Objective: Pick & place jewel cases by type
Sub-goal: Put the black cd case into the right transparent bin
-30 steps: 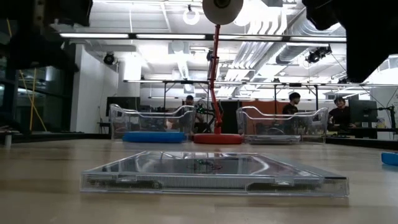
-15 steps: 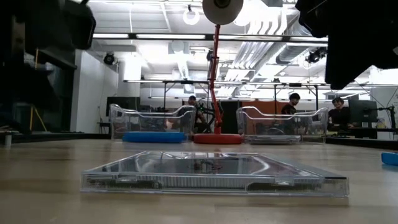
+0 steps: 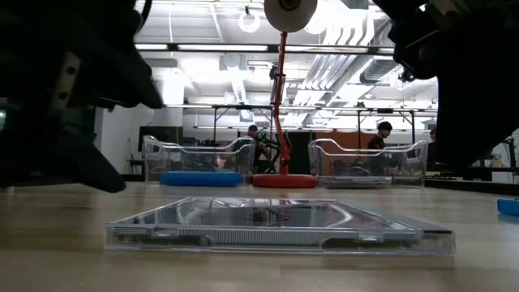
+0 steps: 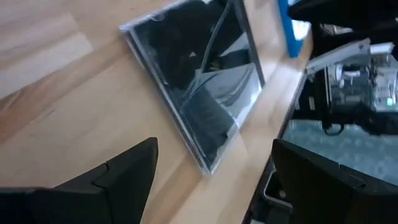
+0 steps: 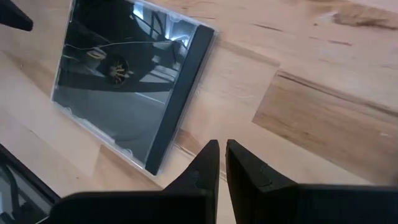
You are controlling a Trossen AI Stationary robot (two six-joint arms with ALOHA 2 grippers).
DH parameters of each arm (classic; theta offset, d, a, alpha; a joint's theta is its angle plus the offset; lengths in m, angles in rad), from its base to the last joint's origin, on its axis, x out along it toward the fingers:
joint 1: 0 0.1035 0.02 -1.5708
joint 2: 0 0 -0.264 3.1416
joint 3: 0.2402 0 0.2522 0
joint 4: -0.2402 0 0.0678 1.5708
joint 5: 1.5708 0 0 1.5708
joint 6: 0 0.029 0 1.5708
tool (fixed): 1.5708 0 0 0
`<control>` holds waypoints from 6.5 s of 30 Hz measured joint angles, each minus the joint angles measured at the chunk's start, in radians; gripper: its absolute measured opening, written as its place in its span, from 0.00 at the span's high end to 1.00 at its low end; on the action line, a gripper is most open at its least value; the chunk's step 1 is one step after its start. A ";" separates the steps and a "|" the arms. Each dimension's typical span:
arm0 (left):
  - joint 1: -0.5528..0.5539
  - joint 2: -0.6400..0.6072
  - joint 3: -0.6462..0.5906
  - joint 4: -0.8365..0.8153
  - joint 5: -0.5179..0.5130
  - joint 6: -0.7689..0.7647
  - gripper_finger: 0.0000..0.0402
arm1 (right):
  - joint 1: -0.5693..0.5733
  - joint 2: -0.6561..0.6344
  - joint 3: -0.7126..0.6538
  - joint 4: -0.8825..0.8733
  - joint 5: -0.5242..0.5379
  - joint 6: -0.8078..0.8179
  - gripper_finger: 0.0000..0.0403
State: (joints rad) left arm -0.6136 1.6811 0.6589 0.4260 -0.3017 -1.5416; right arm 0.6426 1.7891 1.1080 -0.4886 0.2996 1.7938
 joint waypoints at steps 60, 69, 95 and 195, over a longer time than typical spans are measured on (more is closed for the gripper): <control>0.077 0.119 0.049 -0.090 0.047 -0.156 0.22 | -0.010 0.141 -0.114 0.485 0.038 0.049 0.46; 0.077 0.130 0.049 -0.084 0.032 -0.139 0.22 | -0.036 0.143 -0.197 0.686 0.014 0.065 0.46; 0.076 0.134 0.048 -0.071 0.003 -0.106 0.22 | -0.092 0.151 -0.203 0.798 0.090 -0.049 0.46; 0.080 0.123 0.048 -0.075 0.061 0.252 0.22 | -0.126 0.017 -0.199 0.776 -0.018 -0.340 0.92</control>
State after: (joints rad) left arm -0.5339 1.8041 0.7066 0.3514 -0.2409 -1.2894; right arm 0.5161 1.8057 0.9087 0.2876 0.2819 1.4533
